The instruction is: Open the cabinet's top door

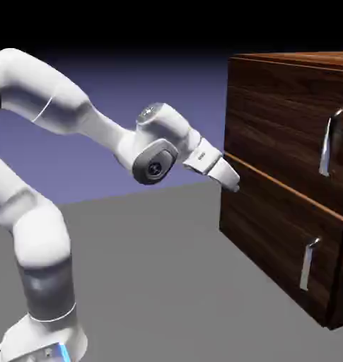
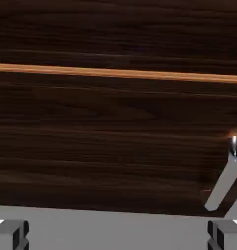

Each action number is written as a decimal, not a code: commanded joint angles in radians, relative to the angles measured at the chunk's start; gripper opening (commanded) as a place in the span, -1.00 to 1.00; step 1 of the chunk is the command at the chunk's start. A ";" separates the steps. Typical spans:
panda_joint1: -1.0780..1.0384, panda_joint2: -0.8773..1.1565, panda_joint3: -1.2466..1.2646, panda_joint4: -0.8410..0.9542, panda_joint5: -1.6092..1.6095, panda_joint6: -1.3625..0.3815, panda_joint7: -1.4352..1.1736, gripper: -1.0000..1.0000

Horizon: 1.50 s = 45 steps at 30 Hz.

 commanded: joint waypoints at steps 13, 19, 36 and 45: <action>0.238 -0.084 -0.255 0.140 -0.565 -0.022 0.390 1.00; 0.348 -0.123 -0.373 0.205 -0.826 -0.031 0.570 1.00; 0.660 -0.232 -0.707 0.388 -1.566 -0.060 1.079 1.00; 0.825 -0.290 -0.884 0.485 -1.957 -0.074 1.349 1.00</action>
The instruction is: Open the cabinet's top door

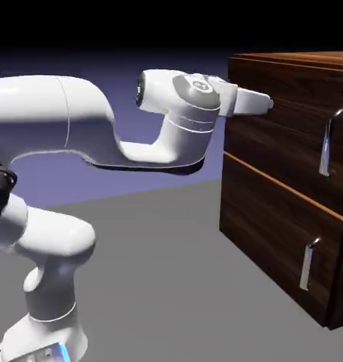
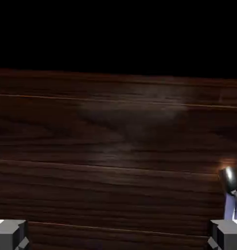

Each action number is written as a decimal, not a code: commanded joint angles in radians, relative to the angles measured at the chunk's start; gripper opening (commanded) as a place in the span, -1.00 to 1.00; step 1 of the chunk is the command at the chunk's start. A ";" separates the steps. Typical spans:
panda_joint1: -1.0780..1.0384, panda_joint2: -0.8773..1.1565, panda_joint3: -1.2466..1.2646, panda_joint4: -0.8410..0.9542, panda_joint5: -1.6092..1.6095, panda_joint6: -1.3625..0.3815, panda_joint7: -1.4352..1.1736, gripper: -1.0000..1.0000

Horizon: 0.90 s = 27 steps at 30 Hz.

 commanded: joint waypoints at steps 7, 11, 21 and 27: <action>0.128 -0.045 -0.137 0.075 -0.304 -0.012 0.210 1.00; 0.202 -0.071 -0.216 0.119 -0.478 -0.018 0.330 1.00; 0.374 -0.132 -0.401 0.220 -0.888 -0.034 0.612 1.00; 0.556 -0.109 -0.503 0.375 -0.888 -0.032 0.602 1.00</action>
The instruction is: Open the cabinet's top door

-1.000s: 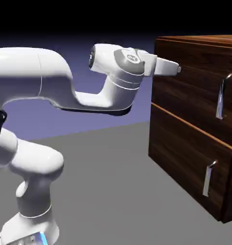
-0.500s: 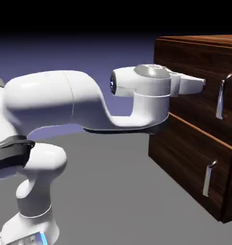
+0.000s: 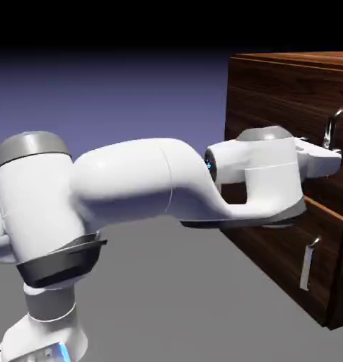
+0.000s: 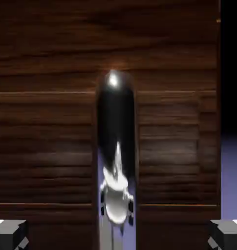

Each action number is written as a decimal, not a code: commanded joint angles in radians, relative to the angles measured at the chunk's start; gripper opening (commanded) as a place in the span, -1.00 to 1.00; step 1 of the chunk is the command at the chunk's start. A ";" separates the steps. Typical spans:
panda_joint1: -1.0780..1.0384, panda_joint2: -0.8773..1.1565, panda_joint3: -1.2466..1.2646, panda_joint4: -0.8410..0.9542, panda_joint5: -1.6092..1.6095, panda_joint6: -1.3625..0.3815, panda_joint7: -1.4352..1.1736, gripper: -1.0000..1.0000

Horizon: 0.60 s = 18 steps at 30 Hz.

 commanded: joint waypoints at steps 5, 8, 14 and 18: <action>-0.072 0.030 0.040 -0.070 0.000 -0.041 0.040 -1.00; -0.181 0.082 0.105 -0.163 -0.001 -0.092 0.111 -1.00; -0.398 0.140 0.260 -0.333 0.056 -0.183 0.169 -1.00; -0.543 0.147 0.379 -0.443 0.123 -0.241 0.169 -1.00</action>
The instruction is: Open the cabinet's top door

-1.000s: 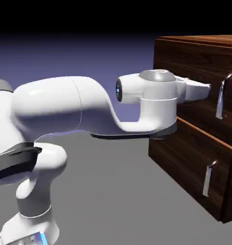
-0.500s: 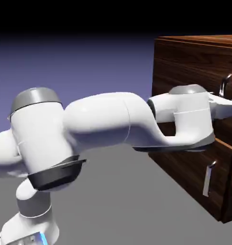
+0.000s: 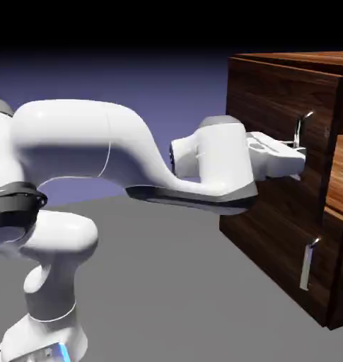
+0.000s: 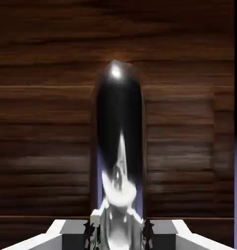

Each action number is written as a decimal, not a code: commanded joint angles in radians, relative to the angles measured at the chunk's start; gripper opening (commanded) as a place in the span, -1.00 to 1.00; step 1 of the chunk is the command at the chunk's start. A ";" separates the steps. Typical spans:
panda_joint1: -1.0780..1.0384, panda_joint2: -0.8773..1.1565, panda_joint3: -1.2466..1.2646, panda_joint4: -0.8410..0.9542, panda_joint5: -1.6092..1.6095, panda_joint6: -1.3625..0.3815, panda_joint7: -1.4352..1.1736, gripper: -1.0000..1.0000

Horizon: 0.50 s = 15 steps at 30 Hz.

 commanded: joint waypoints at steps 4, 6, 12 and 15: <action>-0.145 -0.003 0.129 -0.102 0.077 -0.050 0.000 -1.00; -0.217 -0.009 0.198 -0.149 0.118 -0.071 0.000 -1.00; -0.430 -0.041 0.414 -0.276 0.257 -0.115 0.000 -1.00; -0.530 -0.064 0.523 -0.328 0.331 -0.123 0.000 -1.00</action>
